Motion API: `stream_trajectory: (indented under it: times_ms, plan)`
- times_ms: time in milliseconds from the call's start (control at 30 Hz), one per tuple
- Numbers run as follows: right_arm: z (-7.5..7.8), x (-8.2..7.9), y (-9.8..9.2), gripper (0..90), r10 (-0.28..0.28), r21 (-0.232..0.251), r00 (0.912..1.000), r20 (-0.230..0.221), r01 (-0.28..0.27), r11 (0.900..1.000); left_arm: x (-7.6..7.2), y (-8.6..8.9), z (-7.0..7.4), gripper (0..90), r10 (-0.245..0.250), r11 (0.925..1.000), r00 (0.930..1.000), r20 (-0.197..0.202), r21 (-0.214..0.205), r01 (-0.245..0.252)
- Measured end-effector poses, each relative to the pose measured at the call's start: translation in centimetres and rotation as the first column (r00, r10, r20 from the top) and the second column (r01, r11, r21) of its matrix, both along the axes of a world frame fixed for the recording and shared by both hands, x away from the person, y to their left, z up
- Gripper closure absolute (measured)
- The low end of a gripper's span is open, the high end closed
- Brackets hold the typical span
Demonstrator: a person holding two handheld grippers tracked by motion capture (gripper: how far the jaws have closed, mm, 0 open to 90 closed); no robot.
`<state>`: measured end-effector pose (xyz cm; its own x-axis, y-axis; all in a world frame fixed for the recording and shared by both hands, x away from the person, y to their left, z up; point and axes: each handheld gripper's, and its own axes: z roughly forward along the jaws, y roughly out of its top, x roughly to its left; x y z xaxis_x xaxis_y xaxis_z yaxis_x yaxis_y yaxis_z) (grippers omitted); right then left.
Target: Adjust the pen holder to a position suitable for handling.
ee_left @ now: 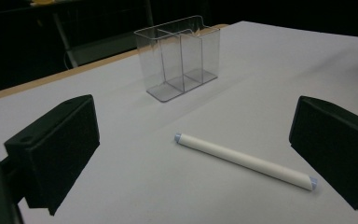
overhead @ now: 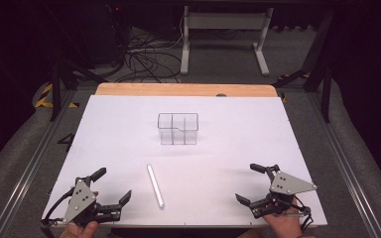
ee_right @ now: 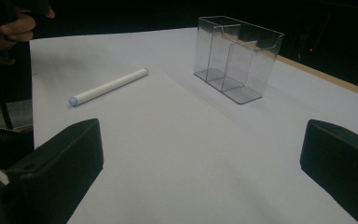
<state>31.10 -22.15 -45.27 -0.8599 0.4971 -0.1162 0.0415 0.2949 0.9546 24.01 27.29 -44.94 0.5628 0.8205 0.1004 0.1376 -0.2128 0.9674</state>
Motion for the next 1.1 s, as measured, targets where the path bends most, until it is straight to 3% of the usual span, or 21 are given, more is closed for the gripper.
stream_trajectory:
  times_ms: [33, 67, 200, 300, 567, 833, 1100]
  plan:
    - [-0.03, 0.02, 0.02, 0.0, -0.003, -0.001, 1.0, -0.009, 0.003, 1.0, 0.0, 0.0, 0.0, 2.4, 0.0, 1.0, 1.0, 0.0, 0.0, 0.0]
    - [-0.07, 0.08, 0.04, 0.0, -0.003, -0.003, 0.9999, -0.01, 0.003, 1.0, -0.13, 0.21, 0.06, 2.6, 0.002, 0.9993, 1.0, -0.002, -0.038, -0.002]
    - [-0.03, 0.03, 0.16, 0.1, -0.007, -0.012, 0.9999, -0.015, 0.007, 0.9999, -0.14, 0.46, 0.06, 4.3, 0.006, 0.9978, 1.0, 0.002, -0.067, -0.006]
    - [-0.01, 0.09, 0.19, 0.2, -0.006, -0.013, 0.9998, -0.018, 0.006, 0.9999, -0.08, 0.43, -0.03, 4.8, 0.018, 0.9993, 0.9998, 0.009, -0.032, -0.018]
    - [0.09, 0.18, 0.35, 0.9, -0.006, -0.023, 0.9998, -0.021, 0.006, 0.9997, -0.12, 0.07, 0.0, 5.0, 0.016, 0.9998, 0.9998, 0.011, 0.013, -0.016]
    - [0.29, 0.32, 0.29, 1.8, -0.009, -0.017, 0.9993, -0.036, 0.008, 0.9998, -0.14, 0.02, -0.01, 5.0, 0.022, 0.9996, 0.9997, 0.013, 0.015, -0.022]
    - [0.65, 0.66, 0.87, 2.2, -0.014, -0.041, 0.9992, -0.038, 0.012, 0.9991, -0.12, 0.0, -0.04, 5.2, 0.02, 0.9996, 0.9998, 0.006, 0.021, -0.02]
